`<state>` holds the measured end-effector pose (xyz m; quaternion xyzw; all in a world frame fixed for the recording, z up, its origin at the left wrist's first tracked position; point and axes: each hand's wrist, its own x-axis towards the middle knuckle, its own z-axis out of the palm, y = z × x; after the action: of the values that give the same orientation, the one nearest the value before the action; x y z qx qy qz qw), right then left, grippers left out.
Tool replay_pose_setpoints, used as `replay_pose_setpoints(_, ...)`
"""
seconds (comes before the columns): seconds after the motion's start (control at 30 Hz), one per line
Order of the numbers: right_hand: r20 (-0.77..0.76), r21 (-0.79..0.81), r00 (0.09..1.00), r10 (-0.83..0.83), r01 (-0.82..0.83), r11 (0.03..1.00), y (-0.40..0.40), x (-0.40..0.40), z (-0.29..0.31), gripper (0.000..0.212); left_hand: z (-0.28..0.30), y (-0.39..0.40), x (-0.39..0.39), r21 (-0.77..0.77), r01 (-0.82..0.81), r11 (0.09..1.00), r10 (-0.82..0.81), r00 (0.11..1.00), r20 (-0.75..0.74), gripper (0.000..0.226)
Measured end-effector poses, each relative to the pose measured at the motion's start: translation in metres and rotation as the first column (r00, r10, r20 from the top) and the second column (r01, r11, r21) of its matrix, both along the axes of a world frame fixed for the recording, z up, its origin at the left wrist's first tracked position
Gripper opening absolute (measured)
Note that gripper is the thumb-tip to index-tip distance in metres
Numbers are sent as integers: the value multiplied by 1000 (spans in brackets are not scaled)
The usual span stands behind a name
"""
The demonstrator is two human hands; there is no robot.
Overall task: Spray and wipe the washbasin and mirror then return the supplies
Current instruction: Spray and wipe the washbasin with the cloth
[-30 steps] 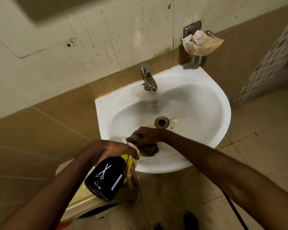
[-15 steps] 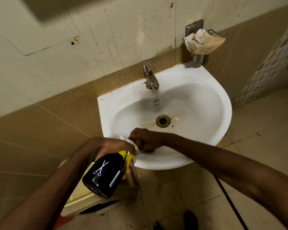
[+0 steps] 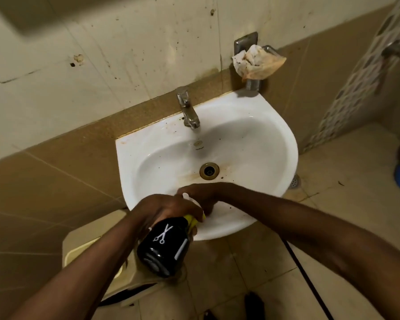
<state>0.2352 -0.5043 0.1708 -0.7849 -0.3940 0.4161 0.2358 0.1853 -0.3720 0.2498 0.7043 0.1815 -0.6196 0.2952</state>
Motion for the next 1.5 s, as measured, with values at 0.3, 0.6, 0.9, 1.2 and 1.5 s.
replay_pose_setpoints(0.3, 145, -131, 986, 86, -67, 989, -54, -2, 16, 41, 0, -20, 28, 211, 419, 883, -455, 875, 164, 21)
replay_pose_setpoints(0.6, 549, -391, 829, -109, 370, 843, -99, 8, 7, 24, -31, -36, 31, 350, 703, 619, -783, 517, 346, 51)
replay_pose_setpoints(0.9, 364, -301, 928, -76, 194, 934, -114, 2, 6, 33, -67, -38, 50, 484, 778, 401, -898, 230, 374, 46)
replay_pose_setpoints(1.2, 335, -548, 932, 137, 74, 833, -149, 42, 28, 37, -84, -62, 62, 539, 666, 516, -782, 109, 614, 40)
replay_pose_setpoints(1.5, 861, -424, 464, 209, 426, 799, -133, 95, -1, 29, -106, -87, 93, 568, 297, 768, -622, 130, 772, 47)
